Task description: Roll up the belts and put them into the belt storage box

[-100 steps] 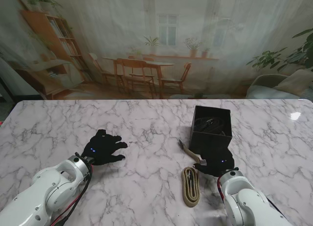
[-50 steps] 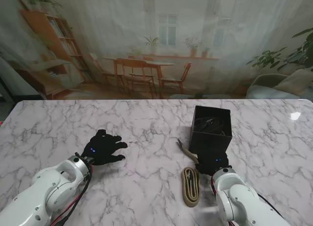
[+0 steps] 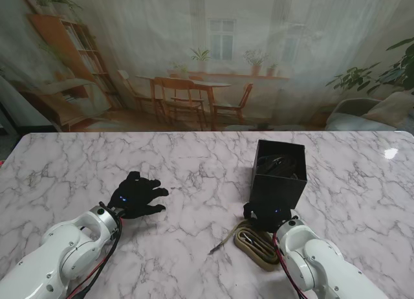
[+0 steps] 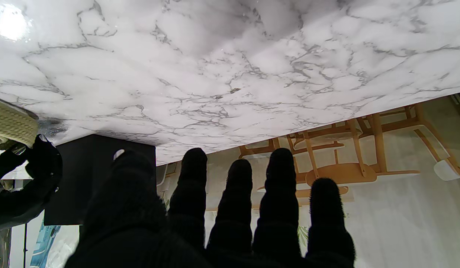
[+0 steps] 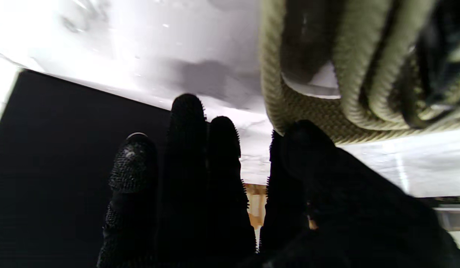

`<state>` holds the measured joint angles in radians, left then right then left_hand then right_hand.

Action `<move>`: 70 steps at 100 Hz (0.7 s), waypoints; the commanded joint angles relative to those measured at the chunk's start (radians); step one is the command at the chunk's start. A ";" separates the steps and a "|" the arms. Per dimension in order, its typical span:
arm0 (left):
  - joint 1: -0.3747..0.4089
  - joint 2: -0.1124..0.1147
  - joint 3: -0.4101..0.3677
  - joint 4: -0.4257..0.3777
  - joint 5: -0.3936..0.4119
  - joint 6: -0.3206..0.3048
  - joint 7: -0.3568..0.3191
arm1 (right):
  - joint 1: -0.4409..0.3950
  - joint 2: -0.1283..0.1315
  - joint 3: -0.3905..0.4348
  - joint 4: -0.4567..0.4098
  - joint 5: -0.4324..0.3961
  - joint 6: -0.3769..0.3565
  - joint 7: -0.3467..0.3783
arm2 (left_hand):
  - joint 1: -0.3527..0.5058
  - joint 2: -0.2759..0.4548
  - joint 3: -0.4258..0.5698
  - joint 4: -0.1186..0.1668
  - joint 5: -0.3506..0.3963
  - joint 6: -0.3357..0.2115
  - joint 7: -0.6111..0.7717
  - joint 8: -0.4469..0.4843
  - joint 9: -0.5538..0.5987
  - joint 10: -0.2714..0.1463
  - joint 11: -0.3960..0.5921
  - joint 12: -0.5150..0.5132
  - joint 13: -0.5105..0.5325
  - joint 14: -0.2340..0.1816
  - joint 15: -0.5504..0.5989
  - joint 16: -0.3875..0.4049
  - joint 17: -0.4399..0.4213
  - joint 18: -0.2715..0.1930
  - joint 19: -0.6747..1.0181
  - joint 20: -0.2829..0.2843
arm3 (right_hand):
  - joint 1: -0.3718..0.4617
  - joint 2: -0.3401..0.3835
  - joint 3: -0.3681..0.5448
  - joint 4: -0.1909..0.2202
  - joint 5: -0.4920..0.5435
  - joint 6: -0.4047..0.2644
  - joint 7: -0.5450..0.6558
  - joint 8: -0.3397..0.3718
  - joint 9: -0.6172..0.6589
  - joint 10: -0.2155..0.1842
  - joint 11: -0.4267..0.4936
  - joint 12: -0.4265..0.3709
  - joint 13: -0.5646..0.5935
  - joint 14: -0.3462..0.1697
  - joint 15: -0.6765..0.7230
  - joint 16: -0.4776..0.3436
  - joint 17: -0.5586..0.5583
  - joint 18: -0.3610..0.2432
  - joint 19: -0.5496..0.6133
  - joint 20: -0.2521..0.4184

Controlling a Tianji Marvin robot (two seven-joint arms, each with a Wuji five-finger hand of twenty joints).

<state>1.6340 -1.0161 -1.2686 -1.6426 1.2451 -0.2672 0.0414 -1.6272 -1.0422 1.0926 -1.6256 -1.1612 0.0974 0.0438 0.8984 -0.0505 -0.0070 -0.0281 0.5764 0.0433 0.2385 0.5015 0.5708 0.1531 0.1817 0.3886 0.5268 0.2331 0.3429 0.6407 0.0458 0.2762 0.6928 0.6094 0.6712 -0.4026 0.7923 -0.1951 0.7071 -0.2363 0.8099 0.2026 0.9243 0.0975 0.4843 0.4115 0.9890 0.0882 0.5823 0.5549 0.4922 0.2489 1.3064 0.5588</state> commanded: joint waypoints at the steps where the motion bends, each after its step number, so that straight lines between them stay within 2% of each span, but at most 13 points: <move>1: 0.001 -0.001 0.002 0.001 0.000 -0.001 -0.012 | -0.002 0.008 0.006 -0.003 -0.004 -0.021 0.013 | -0.019 0.042 -0.017 0.019 -0.024 0.004 -0.014 -0.004 -0.026 -0.006 -0.004 -0.002 0.000 0.005 -0.018 0.001 -0.015 0.040 -0.031 0.018 | 0.076 0.055 0.070 0.014 -0.022 -0.116 -0.024 0.003 -0.067 -0.011 -0.032 -0.018 -0.059 -0.003 -0.071 -0.027 -0.054 0.049 -0.045 -0.012; 4: 0.001 -0.001 0.002 0.001 0.000 0.000 -0.012 | -0.001 0.010 0.010 0.002 -0.009 -0.047 0.010 | -0.017 0.042 -0.016 0.019 -0.025 0.003 -0.014 -0.004 -0.025 -0.005 -0.004 -0.002 0.000 0.005 -0.018 0.001 -0.014 0.039 -0.030 0.019 | 0.077 0.072 0.081 0.025 -0.033 -0.130 -0.070 0.029 -0.103 -0.014 -0.036 -0.032 -0.097 -0.009 -0.098 -0.039 -0.082 0.051 -0.073 -0.003; 8: 0.000 -0.001 0.003 0.001 -0.001 0.000 -0.013 | 0.001 0.013 0.015 0.010 -0.021 -0.079 0.001 | -0.018 0.042 -0.017 0.019 -0.024 0.003 -0.014 -0.004 -0.024 -0.004 -0.003 -0.002 0.000 0.005 -0.018 0.001 -0.013 0.039 -0.030 0.019 | 0.063 0.073 0.079 0.025 -0.055 -0.131 -0.085 0.027 -0.116 -0.018 -0.038 -0.035 -0.122 -0.010 -0.114 -0.048 -0.098 0.051 -0.092 -0.007; 17: 0.000 -0.001 0.003 0.001 -0.001 0.000 -0.014 | 0.004 0.015 0.022 0.023 -0.025 -0.123 -0.019 | -0.017 0.042 -0.017 0.019 -0.025 0.003 -0.014 -0.004 -0.025 -0.005 -0.004 -0.002 0.000 0.005 -0.018 0.001 -0.013 0.039 -0.030 0.019 | 0.012 0.089 0.060 0.024 -0.127 -0.102 -0.105 0.021 -0.171 -0.014 -0.042 -0.041 -0.178 -0.010 -0.153 -0.073 -0.132 0.051 -0.126 -0.014; 22: 0.000 -0.001 0.003 0.001 -0.001 -0.001 -0.013 | 0.004 0.014 0.027 0.026 -0.014 -0.139 -0.033 | -0.016 0.043 -0.016 0.019 -0.025 0.003 -0.014 -0.004 -0.026 -0.004 -0.004 -0.002 0.000 0.005 -0.018 0.001 -0.013 0.040 -0.030 0.019 | -0.026 0.093 0.040 0.027 -0.166 -0.060 -0.112 0.014 -0.200 -0.012 -0.036 -0.043 -0.210 -0.007 -0.173 -0.089 -0.154 0.052 -0.147 -0.018; 35: 0.002 -0.001 0.001 0.000 0.000 0.000 -0.012 | -0.005 0.008 0.044 0.029 0.011 -0.180 -0.083 | -0.015 0.042 -0.016 0.019 -0.025 0.004 -0.014 -0.004 -0.026 -0.005 -0.004 -0.002 -0.001 0.005 -0.018 0.001 -0.013 0.039 -0.029 0.019 | -0.100 0.112 -0.008 0.032 -0.186 -0.015 -0.097 0.011 -0.243 -0.005 -0.021 -0.045 -0.263 0.000 -0.199 -0.115 -0.196 0.054 -0.177 -0.024; 41: 0.003 -0.002 0.000 0.000 0.000 0.001 -0.011 | -0.012 0.006 0.054 0.024 0.016 -0.199 -0.103 | -0.016 0.043 -0.017 0.019 -0.025 0.005 -0.014 -0.004 -0.027 -0.005 -0.004 -0.002 -0.001 0.005 -0.018 0.001 -0.013 0.040 -0.030 0.019 | -0.124 0.113 -0.027 0.033 -0.185 -0.023 -0.097 0.011 -0.257 -0.002 -0.018 -0.046 -0.277 0.002 -0.201 -0.119 -0.204 0.053 -0.181 -0.023; 48: 0.004 -0.002 -0.001 -0.001 0.000 0.001 -0.010 | -0.018 0.005 0.059 0.019 0.016 -0.225 -0.129 | -0.015 0.042 -0.017 0.019 -0.025 0.003 -0.014 -0.004 -0.027 -0.005 -0.004 -0.002 0.000 0.004 -0.017 0.002 -0.013 0.040 -0.029 0.019 | -0.151 0.100 -0.047 0.047 -0.186 -0.025 -0.104 0.015 -0.265 -0.002 -0.009 -0.047 -0.289 0.002 -0.199 -0.125 -0.211 0.053 -0.186 -0.022; 52: 0.004 -0.002 -0.002 0.000 0.000 0.001 -0.008 | -0.024 0.006 0.063 0.008 0.012 -0.235 -0.124 | -0.016 0.043 -0.017 0.019 -0.026 0.004 -0.014 -0.004 -0.027 -0.005 -0.004 -0.002 -0.001 0.005 -0.017 0.002 -0.013 0.038 -0.030 0.019 | -0.173 0.093 -0.040 0.071 -0.188 -0.015 -0.136 0.026 -0.279 0.002 -0.014 -0.054 -0.306 0.006 -0.207 -0.135 -0.223 0.053 -0.197 -0.022; 55: 0.004 -0.002 -0.002 0.000 0.000 0.001 -0.008 | -0.025 0.007 0.064 0.002 0.007 -0.246 -0.119 | -0.016 0.043 -0.017 0.019 -0.026 0.003 -0.014 -0.004 -0.028 -0.004 -0.004 -0.002 -0.001 0.004 -0.017 0.002 -0.014 0.040 -0.030 0.018 | -0.196 0.083 -0.028 0.085 -0.183 -0.011 -0.190 0.087 -0.293 0.004 -0.017 -0.060 -0.322 0.009 -0.212 -0.147 -0.232 0.053 -0.206 -0.017; 60: 0.004 -0.002 -0.002 0.000 0.001 0.001 -0.007 | -0.027 0.010 0.062 -0.011 0.004 -0.260 -0.102 | -0.015 0.043 -0.016 0.019 -0.025 0.003 -0.013 -0.004 -0.028 -0.005 -0.004 -0.002 -0.001 0.005 -0.017 0.002 -0.013 0.040 -0.030 0.018 | -0.222 0.061 -0.006 0.123 -0.192 0.003 -0.222 0.118 -0.315 0.008 -0.031 -0.064 -0.344 0.012 -0.231 -0.156 -0.252 0.056 -0.224 -0.021; 64: 0.004 -0.002 -0.002 0.000 0.000 0.002 -0.007 | -0.027 0.013 0.057 -0.023 -0.002 -0.265 -0.076 | -0.015 0.044 -0.016 0.019 -0.026 0.002 -0.014 -0.004 -0.028 -0.005 -0.004 -0.002 0.000 0.004 -0.017 0.002 -0.013 0.039 -0.030 0.019 | -0.240 0.029 -0.009 0.123 -0.216 0.032 -0.239 0.126 -0.350 0.024 -0.041 -0.066 -0.371 0.021 -0.244 -0.161 -0.268 0.055 -0.233 -0.022; 70: 0.004 -0.002 -0.002 0.000 0.000 0.001 -0.007 | -0.021 0.018 0.049 -0.034 -0.020 -0.283 -0.048 | -0.016 0.043 -0.017 0.019 -0.026 0.003 -0.014 -0.004 -0.029 -0.005 -0.004 -0.002 -0.001 0.005 -0.017 0.002 -0.013 0.039 -0.030 0.018 | -0.273 -0.033 0.002 0.119 -0.227 0.013 -0.258 0.144 -0.391 0.034 -0.057 -0.073 -0.403 0.029 -0.269 -0.175 -0.297 0.062 -0.261 -0.029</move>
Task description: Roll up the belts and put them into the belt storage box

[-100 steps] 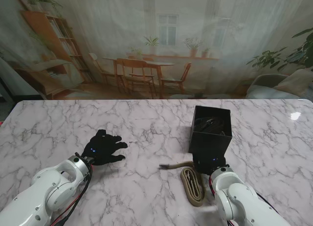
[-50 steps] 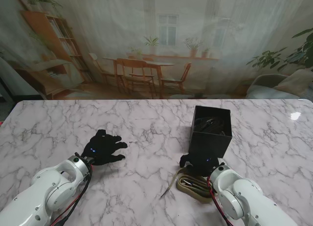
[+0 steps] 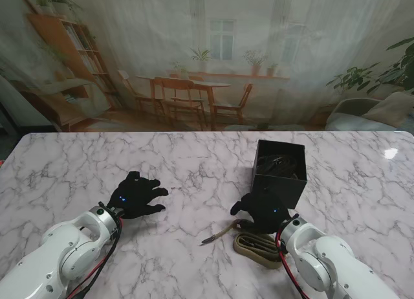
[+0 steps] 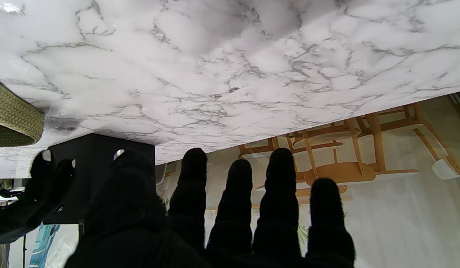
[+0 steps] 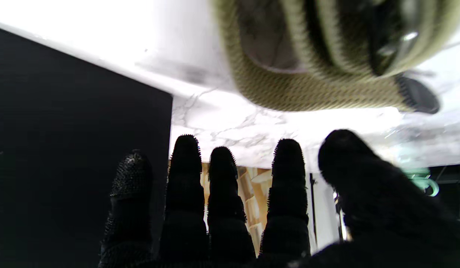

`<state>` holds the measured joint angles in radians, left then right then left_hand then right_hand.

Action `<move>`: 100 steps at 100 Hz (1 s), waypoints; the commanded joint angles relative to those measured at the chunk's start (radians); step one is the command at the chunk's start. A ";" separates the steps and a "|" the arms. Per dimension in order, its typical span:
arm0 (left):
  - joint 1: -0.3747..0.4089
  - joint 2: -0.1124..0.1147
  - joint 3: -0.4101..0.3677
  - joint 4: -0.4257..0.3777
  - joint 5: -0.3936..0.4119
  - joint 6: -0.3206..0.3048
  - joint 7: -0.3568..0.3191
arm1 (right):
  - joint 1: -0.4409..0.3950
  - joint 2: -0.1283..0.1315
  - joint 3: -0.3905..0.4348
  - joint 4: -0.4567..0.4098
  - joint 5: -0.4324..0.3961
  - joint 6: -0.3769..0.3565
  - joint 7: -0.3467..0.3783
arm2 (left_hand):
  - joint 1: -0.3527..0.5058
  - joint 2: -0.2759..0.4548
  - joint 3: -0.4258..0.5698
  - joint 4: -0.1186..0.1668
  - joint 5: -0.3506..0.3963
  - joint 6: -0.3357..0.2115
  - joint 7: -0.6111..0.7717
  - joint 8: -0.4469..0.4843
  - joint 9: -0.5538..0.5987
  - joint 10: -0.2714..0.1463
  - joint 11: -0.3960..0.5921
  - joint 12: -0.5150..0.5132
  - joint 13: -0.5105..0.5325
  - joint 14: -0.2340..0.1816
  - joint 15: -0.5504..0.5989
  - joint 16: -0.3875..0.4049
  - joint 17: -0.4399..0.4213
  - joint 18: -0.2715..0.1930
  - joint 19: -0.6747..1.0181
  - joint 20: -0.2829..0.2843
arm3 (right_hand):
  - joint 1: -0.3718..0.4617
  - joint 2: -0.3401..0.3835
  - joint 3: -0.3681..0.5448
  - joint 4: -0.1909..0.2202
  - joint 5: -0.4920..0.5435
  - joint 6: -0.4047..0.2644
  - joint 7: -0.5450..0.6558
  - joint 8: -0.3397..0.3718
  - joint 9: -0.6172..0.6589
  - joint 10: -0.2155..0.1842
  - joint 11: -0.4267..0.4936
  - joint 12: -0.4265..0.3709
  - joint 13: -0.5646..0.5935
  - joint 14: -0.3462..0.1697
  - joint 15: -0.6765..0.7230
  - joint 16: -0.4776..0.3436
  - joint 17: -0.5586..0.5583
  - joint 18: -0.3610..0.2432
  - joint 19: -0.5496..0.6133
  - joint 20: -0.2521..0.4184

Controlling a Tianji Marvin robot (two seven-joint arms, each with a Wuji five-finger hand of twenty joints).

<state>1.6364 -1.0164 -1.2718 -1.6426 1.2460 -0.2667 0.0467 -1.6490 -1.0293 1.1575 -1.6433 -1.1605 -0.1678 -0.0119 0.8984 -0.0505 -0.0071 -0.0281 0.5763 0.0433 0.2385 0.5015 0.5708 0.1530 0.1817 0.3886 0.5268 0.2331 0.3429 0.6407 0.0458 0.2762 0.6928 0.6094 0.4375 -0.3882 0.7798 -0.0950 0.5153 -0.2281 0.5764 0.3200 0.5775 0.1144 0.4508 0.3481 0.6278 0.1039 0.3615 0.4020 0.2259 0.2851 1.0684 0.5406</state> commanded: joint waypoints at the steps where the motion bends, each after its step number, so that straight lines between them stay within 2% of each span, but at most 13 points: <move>1: 0.002 -0.002 0.001 0.000 -0.001 0.000 -0.012 | 0.001 0.005 -0.019 -0.017 -0.024 -0.018 0.009 | -0.016 0.043 -0.017 0.019 -0.026 0.004 -0.014 -0.004 -0.029 -0.005 -0.004 -0.002 -0.001 0.005 -0.017 0.002 -0.013 0.039 -0.030 0.018 | -0.050 -0.070 0.024 0.020 -0.027 0.007 -0.018 0.038 -0.059 0.023 -0.029 -0.013 -0.051 0.018 -0.058 -0.028 -0.037 0.027 -0.031 -0.013; 11: 0.002 -0.002 0.001 0.001 -0.002 -0.001 -0.011 | 0.017 0.009 -0.049 -0.021 -0.050 -0.029 0.002 | -0.015 0.043 -0.016 0.019 -0.026 0.004 -0.014 -0.004 -0.029 -0.004 -0.004 -0.002 -0.001 0.004 -0.017 0.002 -0.014 0.039 -0.030 0.018 | -0.093 -0.167 0.057 0.011 0.014 -0.010 0.003 0.083 -0.077 0.035 -0.038 -0.025 -0.067 0.027 -0.077 -0.043 -0.054 0.037 -0.053 -0.018; 17: 0.002 -0.002 0.000 0.001 -0.003 -0.001 -0.010 | 0.029 0.009 -0.080 -0.017 -0.060 -0.014 -0.020 | -0.015 0.043 -0.017 0.019 -0.027 0.003 -0.014 -0.005 -0.029 -0.006 -0.004 -0.002 -0.001 0.005 -0.017 0.002 -0.015 0.040 -0.030 0.018 | -0.089 -0.189 0.065 0.008 0.042 -0.030 0.034 0.115 -0.073 0.035 -0.029 -0.023 -0.065 0.028 -0.074 -0.043 -0.051 0.039 -0.052 -0.018; 30: 0.002 -0.002 0.000 0.002 -0.004 -0.002 -0.009 | 0.060 0.007 -0.139 -0.006 -0.059 0.019 -0.036 | -0.016 0.043 -0.017 0.019 -0.027 0.002 -0.014 -0.005 -0.030 -0.005 -0.004 -0.002 -0.001 0.004 -0.017 0.002 -0.015 0.040 -0.030 0.019 | -0.076 -0.199 0.083 0.009 0.049 -0.045 0.046 0.136 -0.068 0.035 -0.023 -0.023 -0.062 0.030 -0.071 -0.045 -0.046 0.041 -0.049 -0.019; 46: 0.004 -0.002 -0.003 0.002 -0.005 -0.001 -0.006 | 0.102 0.010 -0.204 0.007 -0.057 0.047 -0.010 | -0.016 0.043 -0.017 0.019 -0.027 0.004 -0.014 -0.005 -0.032 -0.003 -0.005 -0.003 -0.003 0.005 -0.017 0.002 -0.015 0.039 -0.030 0.018 | -0.040 -0.206 0.112 0.009 0.091 -0.078 0.069 0.157 -0.064 0.038 -0.024 -0.027 -0.068 0.033 -0.073 -0.050 -0.052 0.045 -0.053 -0.026; 51: 0.005 -0.003 -0.003 0.001 -0.005 0.000 -0.007 | 0.113 0.012 -0.222 0.012 -0.065 0.053 -0.002 | -0.016 0.043 -0.017 0.019 -0.026 0.003 -0.014 -0.005 -0.031 -0.004 -0.005 -0.003 -0.002 0.004 -0.017 0.002 -0.014 0.039 -0.030 0.018 | -0.012 -0.222 0.115 -0.042 0.121 -0.104 0.095 0.150 -0.059 0.038 -0.023 -0.031 -0.064 0.034 -0.072 -0.054 -0.050 0.049 -0.050 -0.034; 52: 0.005 -0.003 -0.004 0.001 -0.005 0.000 -0.007 | 0.115 0.012 -0.225 0.012 -0.066 0.053 0.000 | -0.017 0.043 -0.017 0.019 -0.026 0.003 -0.014 -0.005 -0.031 -0.003 -0.005 -0.003 -0.001 0.004 -0.017 0.002 -0.014 0.039 -0.030 0.018 | 0.008 -0.232 0.116 -0.063 0.123 -0.122 0.140 0.108 -0.059 0.038 -0.025 -0.035 -0.065 0.035 -0.072 -0.058 -0.050 0.049 -0.046 -0.042; 56: 0.005 -0.003 -0.004 0.001 -0.005 0.000 -0.007 | 0.123 0.013 -0.239 0.016 -0.066 0.057 0.007 | -0.016 0.043 -0.017 0.019 -0.027 0.003 -0.014 -0.005 -0.031 -0.004 -0.005 -0.003 -0.002 0.004 -0.017 0.002 -0.015 0.039 -0.030 0.018 | 0.035 -0.240 0.114 -0.086 0.129 -0.142 0.174 0.094 -0.056 0.037 -0.027 -0.037 -0.064 0.034 -0.072 -0.059 -0.050 0.051 -0.045 -0.046; 57: 0.005 -0.003 -0.004 0.000 -0.005 0.000 -0.007 | 0.125 0.013 -0.242 0.017 -0.066 0.057 0.008 | -0.016 0.043 -0.017 0.019 -0.026 0.003 -0.014 -0.005 -0.032 -0.003 -0.005 -0.003 -0.002 0.005 -0.017 0.002 -0.014 0.040 -0.030 0.018 | 0.060 -0.247 0.114 -0.098 0.134 -0.167 0.227 0.061 -0.050 0.035 -0.028 -0.040 -0.060 0.034 -0.070 -0.059 -0.047 0.051 -0.042 -0.048; 59: 0.005 -0.003 -0.004 0.000 -0.004 0.000 -0.007 | 0.128 0.014 -0.247 0.019 -0.066 0.057 0.011 | -0.017 0.043 -0.017 0.019 -0.026 0.003 -0.014 -0.005 -0.032 -0.005 -0.005 -0.003 -0.002 0.004 -0.017 0.002 -0.014 0.040 -0.029 0.018 | 0.077 -0.249 0.113 -0.104 0.138 -0.187 0.258 0.050 -0.047 0.033 -0.029 -0.041 -0.059 0.033 -0.070 -0.059 -0.045 0.050 -0.040 -0.048; 72: 0.005 -0.003 -0.004 0.001 -0.004 0.000 -0.006 | 0.132 0.017 -0.267 0.017 -0.056 0.062 0.045 | -0.018 0.044 -0.017 0.019 -0.031 0.004 -0.016 -0.005 -0.032 -0.004 -0.005 -0.003 -0.001 0.004 -0.017 0.002 -0.015 0.040 -0.029 0.018 | 0.153 -0.230 0.133 -0.105 0.192 -0.260 0.334 0.005 -0.037 0.026 -0.040 -0.052 -0.058 0.032 -0.070 -0.060 -0.042 0.048 -0.033 -0.049; 86: 0.005 -0.003 -0.004 0.001 -0.004 0.001 -0.007 | 0.126 0.016 -0.271 0.024 -0.038 0.043 0.033 | -0.019 0.044 -0.017 0.019 -0.034 0.004 -0.018 -0.006 -0.036 -0.004 -0.006 -0.004 -0.002 0.004 -0.017 0.002 -0.015 0.039 -0.029 0.019 | 0.197 -0.190 0.170 -0.111 0.270 -0.297 0.394 0.042 -0.009 0.007 -0.027 -0.049 -0.042 0.020 -0.063 -0.059 -0.029 0.041 -0.025 -0.047; 100: 0.005 -0.002 -0.004 0.002 -0.003 0.001 -0.005 | 0.108 0.016 -0.256 0.019 -0.029 -0.002 0.005 | -0.020 0.044 -0.017 0.019 -0.037 0.005 -0.020 -0.007 -0.036 -0.004 -0.006 -0.004 -0.002 0.002 -0.017 0.002 -0.014 0.038 -0.028 0.019 | 0.206 -0.158 0.192 -0.123 0.289 -0.316 0.419 0.078 0.003 -0.001 -0.007 -0.038 -0.036 0.014 -0.058 -0.060 -0.017 0.030 -0.015 -0.046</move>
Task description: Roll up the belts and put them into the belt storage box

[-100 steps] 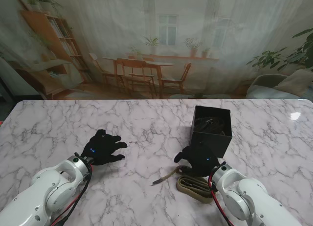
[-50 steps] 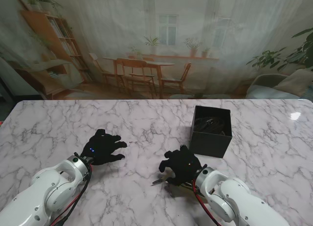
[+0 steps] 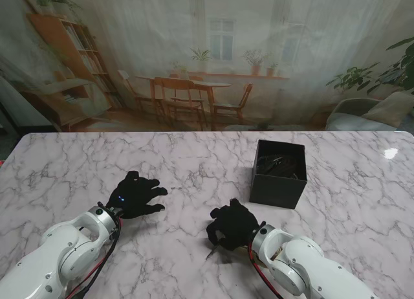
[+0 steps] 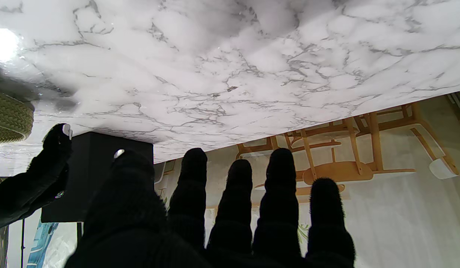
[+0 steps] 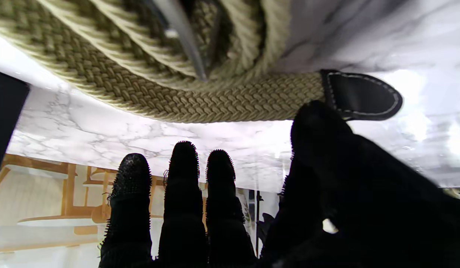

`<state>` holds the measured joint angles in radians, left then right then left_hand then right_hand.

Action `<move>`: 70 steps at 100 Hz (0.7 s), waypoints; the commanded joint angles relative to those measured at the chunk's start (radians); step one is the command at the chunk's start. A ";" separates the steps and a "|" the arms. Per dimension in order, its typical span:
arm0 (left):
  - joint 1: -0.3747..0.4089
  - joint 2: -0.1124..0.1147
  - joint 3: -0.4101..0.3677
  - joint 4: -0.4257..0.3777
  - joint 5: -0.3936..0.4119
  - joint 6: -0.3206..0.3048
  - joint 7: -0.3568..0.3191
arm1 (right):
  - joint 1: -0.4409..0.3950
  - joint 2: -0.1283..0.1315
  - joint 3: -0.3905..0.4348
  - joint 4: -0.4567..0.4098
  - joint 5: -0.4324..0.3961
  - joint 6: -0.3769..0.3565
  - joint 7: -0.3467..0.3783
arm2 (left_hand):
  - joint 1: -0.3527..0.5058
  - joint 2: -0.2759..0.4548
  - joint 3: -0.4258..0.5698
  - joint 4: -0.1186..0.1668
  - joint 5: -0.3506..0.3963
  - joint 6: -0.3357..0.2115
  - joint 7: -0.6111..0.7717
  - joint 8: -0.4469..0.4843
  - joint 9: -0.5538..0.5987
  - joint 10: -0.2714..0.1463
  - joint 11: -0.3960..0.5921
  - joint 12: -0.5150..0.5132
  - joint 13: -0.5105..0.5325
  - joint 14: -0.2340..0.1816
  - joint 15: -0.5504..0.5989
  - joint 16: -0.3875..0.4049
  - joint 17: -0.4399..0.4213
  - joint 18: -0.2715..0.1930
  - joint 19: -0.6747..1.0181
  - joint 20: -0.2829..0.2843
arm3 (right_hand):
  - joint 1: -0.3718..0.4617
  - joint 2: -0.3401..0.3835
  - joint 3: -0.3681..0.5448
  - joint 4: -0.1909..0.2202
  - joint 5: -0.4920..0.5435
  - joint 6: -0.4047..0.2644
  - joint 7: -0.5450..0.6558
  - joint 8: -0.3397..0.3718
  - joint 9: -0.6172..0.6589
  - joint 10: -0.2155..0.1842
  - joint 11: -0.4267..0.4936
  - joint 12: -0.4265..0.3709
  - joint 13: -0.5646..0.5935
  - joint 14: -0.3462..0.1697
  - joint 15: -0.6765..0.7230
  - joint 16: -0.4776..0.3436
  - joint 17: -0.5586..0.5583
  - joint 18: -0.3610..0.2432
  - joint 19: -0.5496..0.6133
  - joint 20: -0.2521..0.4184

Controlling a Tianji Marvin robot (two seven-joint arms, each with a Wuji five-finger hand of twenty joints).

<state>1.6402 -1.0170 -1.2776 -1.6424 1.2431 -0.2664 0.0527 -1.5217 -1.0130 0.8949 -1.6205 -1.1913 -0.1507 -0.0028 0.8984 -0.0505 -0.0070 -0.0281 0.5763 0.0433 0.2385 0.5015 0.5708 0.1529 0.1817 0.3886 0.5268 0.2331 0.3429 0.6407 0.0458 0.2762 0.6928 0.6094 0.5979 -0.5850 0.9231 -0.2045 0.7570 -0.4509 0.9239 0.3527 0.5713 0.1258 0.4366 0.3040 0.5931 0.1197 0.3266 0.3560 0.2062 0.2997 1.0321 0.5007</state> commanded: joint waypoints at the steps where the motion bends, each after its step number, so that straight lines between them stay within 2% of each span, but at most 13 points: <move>1: 0.001 -0.002 0.002 0.002 0.000 0.001 -0.011 | -0.022 -0.001 0.009 -0.006 0.003 -0.021 -0.005 | -0.020 0.044 -0.017 0.019 -0.035 0.005 -0.019 -0.007 -0.037 -0.003 -0.006 -0.004 -0.001 0.003 -0.017 0.002 -0.015 0.039 -0.029 0.019 | 0.044 0.040 0.048 -0.014 0.047 -0.093 0.072 0.046 0.008 -0.012 0.008 0.007 -0.002 -0.002 -0.023 -0.014 0.003 0.016 0.021 -0.006; 17: 0.002 -0.002 0.001 0.002 0.001 0.000 -0.009 | -0.068 0.001 0.063 -0.048 0.000 -0.083 0.003 | -0.020 0.044 -0.017 0.019 -0.037 0.006 -0.020 -0.007 -0.038 -0.004 -0.006 -0.004 -0.002 0.004 -0.016 0.002 -0.015 0.039 -0.028 0.019 | 0.045 0.068 0.054 -0.024 0.035 -0.096 0.078 0.094 0.006 -0.013 0.020 0.021 -0.005 -0.004 -0.026 -0.018 0.002 0.012 0.018 -0.010; 21: 0.002 -0.002 0.000 0.002 0.002 0.000 -0.007 | -0.080 0.002 0.078 -0.061 0.001 -0.097 0.017 | -0.020 0.044 -0.017 0.019 -0.037 0.005 -0.020 -0.007 -0.038 -0.003 -0.006 -0.004 -0.002 0.003 -0.016 0.002 -0.015 0.040 -0.028 0.019 | 0.053 0.084 0.055 -0.031 0.042 -0.097 0.058 0.135 0.006 -0.014 0.018 0.028 -0.006 -0.005 -0.031 -0.023 -0.003 0.014 0.010 -0.016; 31: 0.003 -0.002 0.000 0.003 0.003 0.000 -0.004 | -0.104 0.006 0.108 -0.083 0.002 -0.130 0.051 | -0.021 0.044 -0.017 0.019 -0.036 0.006 -0.020 -0.007 -0.037 -0.004 -0.005 -0.004 -0.002 0.004 -0.016 0.002 -0.015 0.039 -0.028 0.019 | 0.065 0.113 0.061 -0.040 0.047 -0.099 0.052 0.176 0.008 -0.015 0.017 0.033 -0.006 -0.008 -0.039 -0.027 -0.011 0.022 0.002 -0.020; 33: 0.003 -0.002 -0.001 0.003 0.003 0.000 -0.004 | -0.107 0.006 0.113 -0.084 0.005 -0.137 0.059 | -0.020 0.044 -0.017 0.019 -0.037 0.005 -0.020 -0.007 -0.039 -0.005 -0.006 -0.004 -0.003 0.004 -0.016 0.002 -0.015 0.038 -0.027 0.019 | 0.070 0.121 0.064 -0.045 0.053 -0.095 0.033 0.210 0.007 -0.016 0.019 0.044 -0.005 -0.008 -0.043 -0.028 -0.011 0.023 0.001 -0.021; 37: 0.003 -0.002 -0.001 0.003 0.003 0.001 -0.004 | -0.112 0.008 0.121 -0.088 0.011 -0.148 0.077 | -0.020 0.043 -0.017 0.019 -0.038 0.006 -0.020 -0.007 -0.039 -0.002 -0.006 -0.004 -0.002 0.005 -0.016 0.002 -0.016 0.039 -0.028 0.018 | 0.073 0.132 0.066 -0.046 0.051 -0.092 0.028 0.224 0.003 -0.015 0.018 0.047 -0.007 -0.009 -0.046 -0.029 -0.012 0.022 0.000 -0.021; 46: 0.003 -0.002 -0.001 0.003 0.004 0.001 -0.006 | -0.117 0.005 0.122 -0.073 0.024 -0.154 0.053 | -0.020 0.044 -0.017 0.019 -0.037 0.005 -0.020 -0.007 -0.038 -0.004 -0.005 -0.004 -0.002 0.003 -0.016 0.002 -0.016 0.039 -0.028 0.018 | 0.077 0.143 0.048 -0.044 -0.009 -0.061 0.004 0.198 -0.013 -0.011 0.019 0.050 -0.006 -0.011 -0.042 -0.026 -0.010 0.018 0.001 -0.020; 48: 0.003 -0.002 -0.001 0.003 0.004 0.001 -0.006 | -0.118 0.004 0.122 -0.068 0.027 -0.155 0.037 | -0.020 0.044 -0.017 0.019 -0.037 0.005 -0.020 -0.007 -0.037 -0.004 -0.005 -0.004 -0.002 0.003 -0.016 0.002 -0.015 0.039 -0.028 0.018 | 0.065 0.124 0.034 -0.041 -0.042 -0.068 0.025 0.163 -0.019 -0.010 0.024 0.049 -0.004 -0.013 -0.037 -0.022 -0.010 0.018 0.002 -0.017; 55: 0.003 -0.002 -0.002 0.003 0.004 0.001 -0.004 | -0.121 0.002 0.123 -0.060 0.014 -0.160 -0.015 | -0.019 0.045 -0.017 0.019 -0.037 0.005 -0.020 -0.007 -0.038 -0.004 -0.005 -0.004 -0.002 0.003 -0.016 0.002 -0.015 0.039 -0.027 0.018 | 0.023 0.072 0.047 -0.024 -0.129 -0.040 0.012 0.124 -0.042 -0.003 0.025 0.046 -0.007 -0.014 -0.030 -0.017 -0.007 0.015 0.006 -0.012; 63: 0.003 -0.002 -0.002 0.003 0.004 0.001 -0.002 | -0.123 0.001 0.123 -0.062 -0.008 -0.159 -0.050 | -0.020 0.044 -0.017 0.019 -0.036 0.005 -0.019 -0.007 -0.038 -0.003 -0.005 -0.004 -0.003 0.003 -0.016 0.002 -0.016 0.039 -0.028 0.018 | -0.048 0.027 0.053 -0.009 -0.206 0.047 0.015 0.098 -0.063 0.005 0.039 0.047 -0.008 -0.014 -0.022 -0.013 -0.003 0.011 0.010 -0.009; 70: 0.003 -0.002 -0.002 0.004 0.003 0.000 -0.002 | -0.120 0.001 0.121 -0.066 -0.014 -0.159 -0.054 | -0.020 0.045 -0.017 0.019 -0.036 0.005 -0.019 -0.006 -0.038 -0.005 -0.005 -0.004 -0.003 0.003 -0.016 0.002 -0.016 0.039 -0.028 0.018 | -0.123 -0.001 0.048 0.000 -0.213 0.109 0.010 0.111 -0.077 0.012 0.046 0.047 -0.015 -0.013 -0.021 -0.013 -0.009 0.011 0.005 -0.011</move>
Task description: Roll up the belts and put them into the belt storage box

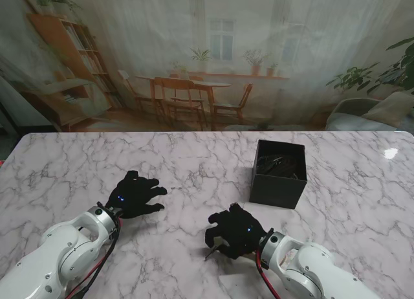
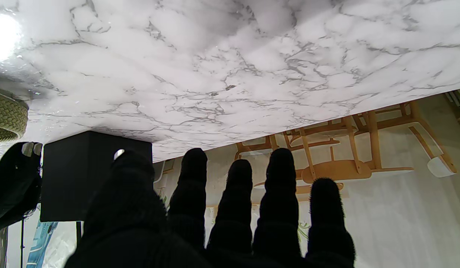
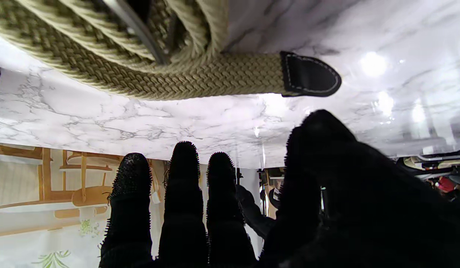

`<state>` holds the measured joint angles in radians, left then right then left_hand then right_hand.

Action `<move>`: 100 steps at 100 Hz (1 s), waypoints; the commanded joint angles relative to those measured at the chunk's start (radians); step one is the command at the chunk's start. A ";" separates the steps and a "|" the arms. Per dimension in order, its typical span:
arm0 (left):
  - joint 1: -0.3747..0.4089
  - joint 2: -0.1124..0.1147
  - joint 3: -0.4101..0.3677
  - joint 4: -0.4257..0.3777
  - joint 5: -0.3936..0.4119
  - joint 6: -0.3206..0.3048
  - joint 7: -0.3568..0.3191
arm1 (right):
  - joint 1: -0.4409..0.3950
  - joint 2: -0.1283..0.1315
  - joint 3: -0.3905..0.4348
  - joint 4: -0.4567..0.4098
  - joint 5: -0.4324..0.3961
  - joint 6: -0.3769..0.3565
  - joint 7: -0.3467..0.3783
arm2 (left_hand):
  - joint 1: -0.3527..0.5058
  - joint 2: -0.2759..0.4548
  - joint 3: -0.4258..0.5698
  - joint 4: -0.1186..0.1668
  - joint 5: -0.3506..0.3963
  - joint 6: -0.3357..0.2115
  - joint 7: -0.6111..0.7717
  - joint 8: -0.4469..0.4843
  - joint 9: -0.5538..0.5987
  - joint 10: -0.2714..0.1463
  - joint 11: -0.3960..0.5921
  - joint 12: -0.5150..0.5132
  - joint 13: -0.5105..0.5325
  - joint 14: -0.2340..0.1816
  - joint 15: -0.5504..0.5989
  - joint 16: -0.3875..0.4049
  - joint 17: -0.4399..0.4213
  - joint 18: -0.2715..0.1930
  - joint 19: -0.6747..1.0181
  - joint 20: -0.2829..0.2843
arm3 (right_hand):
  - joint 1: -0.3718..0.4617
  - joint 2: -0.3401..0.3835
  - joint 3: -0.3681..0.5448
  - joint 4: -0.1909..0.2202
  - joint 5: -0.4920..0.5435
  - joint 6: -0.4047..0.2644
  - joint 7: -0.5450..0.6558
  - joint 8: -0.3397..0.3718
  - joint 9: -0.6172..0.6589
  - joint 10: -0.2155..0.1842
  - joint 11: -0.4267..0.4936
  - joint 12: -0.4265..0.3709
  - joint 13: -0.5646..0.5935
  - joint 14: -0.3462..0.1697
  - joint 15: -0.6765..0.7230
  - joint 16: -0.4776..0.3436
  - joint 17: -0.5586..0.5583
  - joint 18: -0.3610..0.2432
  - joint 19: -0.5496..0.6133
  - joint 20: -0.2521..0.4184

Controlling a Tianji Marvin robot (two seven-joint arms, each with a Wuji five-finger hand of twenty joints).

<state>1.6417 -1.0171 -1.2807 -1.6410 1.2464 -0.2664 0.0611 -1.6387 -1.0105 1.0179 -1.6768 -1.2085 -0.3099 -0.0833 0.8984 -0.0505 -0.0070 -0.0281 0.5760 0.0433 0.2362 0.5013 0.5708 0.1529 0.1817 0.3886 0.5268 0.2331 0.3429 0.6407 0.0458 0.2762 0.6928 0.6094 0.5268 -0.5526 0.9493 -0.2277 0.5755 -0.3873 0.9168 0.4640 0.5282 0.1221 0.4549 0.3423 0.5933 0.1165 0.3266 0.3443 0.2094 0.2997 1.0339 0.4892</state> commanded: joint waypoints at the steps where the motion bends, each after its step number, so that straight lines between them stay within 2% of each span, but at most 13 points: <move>1: 0.001 -0.002 0.001 0.003 -0.001 -0.001 -0.009 | -0.002 -0.002 -0.003 -0.010 0.003 0.001 0.024 | -0.020 0.045 -0.017 0.019 -0.035 0.005 -0.017 -0.006 -0.038 -0.005 -0.005 -0.004 -0.002 0.003 -0.016 0.002 -0.016 0.039 -0.028 0.018 | -0.078 -0.037 0.016 0.027 -0.027 0.066 0.011 0.011 -0.037 0.017 0.031 0.010 -0.018 -0.009 -0.020 -0.001 -0.014 0.012 0.003 0.000; 6: 0.001 -0.002 0.001 0.004 -0.002 -0.003 -0.006 | 0.004 -0.002 -0.010 -0.008 0.002 0.007 0.018 | -0.020 0.045 -0.017 0.019 -0.034 0.004 -0.016 -0.006 -0.038 -0.006 -0.005 -0.004 -0.002 0.003 -0.016 0.002 -0.015 0.039 -0.027 0.018 | -0.114 -0.041 0.016 0.050 -0.024 0.105 -0.036 0.049 -0.043 0.019 0.035 0.009 -0.022 -0.008 -0.020 -0.002 -0.018 0.014 0.001 -0.002; 12: 0.001 -0.002 0.000 0.005 -0.003 -0.004 -0.004 | 0.014 -0.002 -0.021 -0.008 -0.003 0.018 0.027 | -0.020 0.045 -0.017 0.019 -0.034 0.005 -0.015 -0.006 -0.039 -0.003 -0.005 -0.004 -0.003 0.003 -0.016 0.002 -0.016 0.039 -0.028 0.018 | -0.162 -0.042 0.033 0.122 -0.025 0.154 -0.108 0.094 -0.057 0.028 0.030 0.006 -0.030 -0.003 -0.023 -0.005 -0.022 0.015 -0.001 -0.004; 14: 0.001 -0.002 0.000 0.005 -0.003 -0.004 -0.004 | 0.019 -0.001 -0.026 -0.005 -0.004 0.020 0.028 | -0.019 0.046 -0.016 0.019 -0.033 0.004 -0.015 -0.005 -0.039 -0.004 -0.005 -0.004 -0.003 0.001 -0.016 0.002 -0.016 0.040 -0.028 0.018 | -0.161 -0.048 0.021 0.134 -0.031 0.164 -0.132 0.105 -0.063 0.030 0.028 0.004 -0.033 -0.002 -0.024 -0.005 -0.024 0.015 -0.002 -0.005; 23: 0.002 -0.002 -0.001 0.004 -0.003 -0.004 -0.004 | 0.043 0.004 -0.052 0.005 -0.028 0.039 0.043 | -0.020 0.045 -0.017 0.019 -0.033 0.005 -0.014 -0.005 -0.038 -0.004 -0.005 -0.004 -0.003 0.003 -0.016 0.002 -0.017 0.041 -0.028 0.018 | -0.155 -0.072 -0.003 0.138 -0.054 0.176 -0.174 0.109 -0.082 0.039 0.016 -0.002 -0.043 0.004 -0.032 -0.009 -0.033 0.020 -0.010 -0.008; 40: 0.003 -0.003 -0.003 0.004 -0.003 -0.004 -0.001 | 0.090 0.014 -0.109 0.033 -0.089 0.086 0.056 | -0.020 0.046 -0.017 0.019 -0.032 0.004 -0.014 -0.005 -0.038 -0.005 -0.005 -0.004 -0.003 0.001 -0.017 0.002 -0.018 0.040 -0.029 0.018 | -0.121 -0.076 0.036 0.152 -0.020 0.126 -0.175 0.126 -0.079 0.046 0.000 -0.015 -0.041 0.010 -0.039 -0.015 -0.024 0.022 -0.008 -0.009; 42: 0.003 -0.003 -0.002 0.004 -0.003 -0.004 -0.002 | 0.097 0.016 -0.117 0.039 -0.097 0.090 0.053 | -0.021 0.046 -0.017 0.019 -0.032 0.003 -0.014 -0.005 -0.039 -0.004 -0.005 -0.004 -0.003 0.001 -0.017 0.002 -0.018 0.040 -0.029 0.018 | -0.108 -0.079 0.038 0.127 -0.012 0.115 -0.170 0.125 -0.076 0.046 -0.002 -0.019 -0.039 0.011 -0.040 -0.016 -0.022 0.022 -0.007 -0.011; 44: 0.003 -0.003 -0.002 0.004 -0.003 -0.004 -0.002 | 0.103 0.017 -0.124 0.044 -0.102 0.093 0.051 | -0.021 0.045 -0.017 0.019 -0.032 0.003 -0.014 -0.005 -0.038 -0.005 -0.005 -0.004 -0.003 0.000 -0.017 0.002 -0.018 0.040 -0.029 0.018 | -0.082 -0.090 0.039 0.084 -0.001 0.088 -0.144 0.104 -0.073 0.047 -0.005 -0.025 -0.037 0.010 -0.041 -0.018 -0.020 0.022 -0.006 -0.014; 48: 0.002 -0.003 -0.002 0.004 -0.004 -0.005 -0.003 | 0.113 0.019 -0.135 0.052 -0.109 0.100 0.053 | -0.021 0.046 -0.017 0.019 -0.032 0.004 -0.014 -0.004 -0.039 -0.004 -0.005 -0.004 -0.003 0.002 -0.017 0.002 -0.017 0.039 -0.028 0.019 | -0.063 -0.099 0.039 0.064 0.004 0.057 -0.123 0.092 -0.072 0.046 -0.006 -0.027 -0.034 0.011 -0.041 -0.019 -0.018 0.022 -0.005 -0.016; 54: 0.002 -0.002 -0.001 0.005 -0.004 -0.005 -0.006 | 0.127 0.019 -0.152 0.067 -0.109 0.114 0.053 | -0.021 0.045 -0.017 0.019 -0.032 0.004 -0.014 -0.004 -0.038 -0.004 -0.005 -0.004 -0.002 0.002 -0.017 0.002 -0.017 0.040 -0.028 0.019 | -0.029 -0.106 0.013 0.027 0.025 -0.035 -0.044 0.048 -0.057 0.038 -0.007 -0.031 -0.030 0.010 -0.041 -0.020 -0.015 0.023 0.000 -0.019; 63: 0.001 -0.002 0.000 0.005 -0.004 -0.005 -0.009 | 0.140 0.021 -0.168 0.082 -0.115 0.124 0.047 | -0.021 0.045 -0.017 0.019 -0.032 0.002 -0.014 -0.004 -0.038 -0.006 -0.005 -0.004 -0.002 0.000 -0.017 0.001 -0.016 0.039 -0.028 0.019 | 0.008 -0.087 0.003 0.019 0.071 -0.118 0.014 0.025 -0.033 0.028 -0.006 -0.032 -0.024 0.008 -0.040 -0.020 -0.012 0.023 0.003 -0.020; 73: 0.000 -0.002 0.001 0.005 -0.004 -0.004 -0.010 | 0.137 0.020 -0.168 0.086 -0.109 0.124 0.027 | -0.022 0.046 -0.017 0.019 -0.034 0.003 -0.015 -0.005 -0.039 -0.004 -0.006 -0.004 -0.003 0.000 -0.018 0.001 -0.017 0.040 -0.028 0.020 | 0.042 -0.040 0.006 0.011 0.149 -0.162 0.046 0.030 -0.002 0.012 0.004 -0.025 -0.015 0.003 -0.038 -0.020 -0.008 0.020 0.005 -0.020; 100: 0.003 -0.002 -0.001 0.004 0.000 -0.004 -0.005 | 0.077 0.014 -0.101 0.043 -0.088 0.077 0.024 | -0.024 0.046 -0.017 0.019 -0.034 0.004 -0.015 -0.005 -0.040 -0.007 -0.006 -0.005 -0.003 -0.001 -0.018 0.001 -0.016 0.040 -0.027 0.021 | 0.062 0.015 0.009 0.000 0.177 -0.159 0.072 0.056 0.021 0.000 0.024 0.000 -0.014 -0.002 -0.040 -0.021 -0.007 0.014 0.006 -0.021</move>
<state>1.6420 -1.0176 -1.2830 -1.6368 1.2445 -0.2691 0.0681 -1.5481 -0.9973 0.9183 -1.6218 -1.3055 -0.2194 -0.0630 0.8984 -0.0505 -0.0070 -0.0281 0.5760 0.0433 0.2361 0.5012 0.5707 0.1529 0.1817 0.3886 0.5268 0.2329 0.3429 0.6407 0.0458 0.2762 0.6928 0.6094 0.5372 -0.6045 0.9424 -0.2167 0.7084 -0.4862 0.9130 0.4893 0.5454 0.1288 0.4625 0.3291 0.5809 0.1156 0.3266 0.3355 0.2048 0.2997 1.0339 0.4782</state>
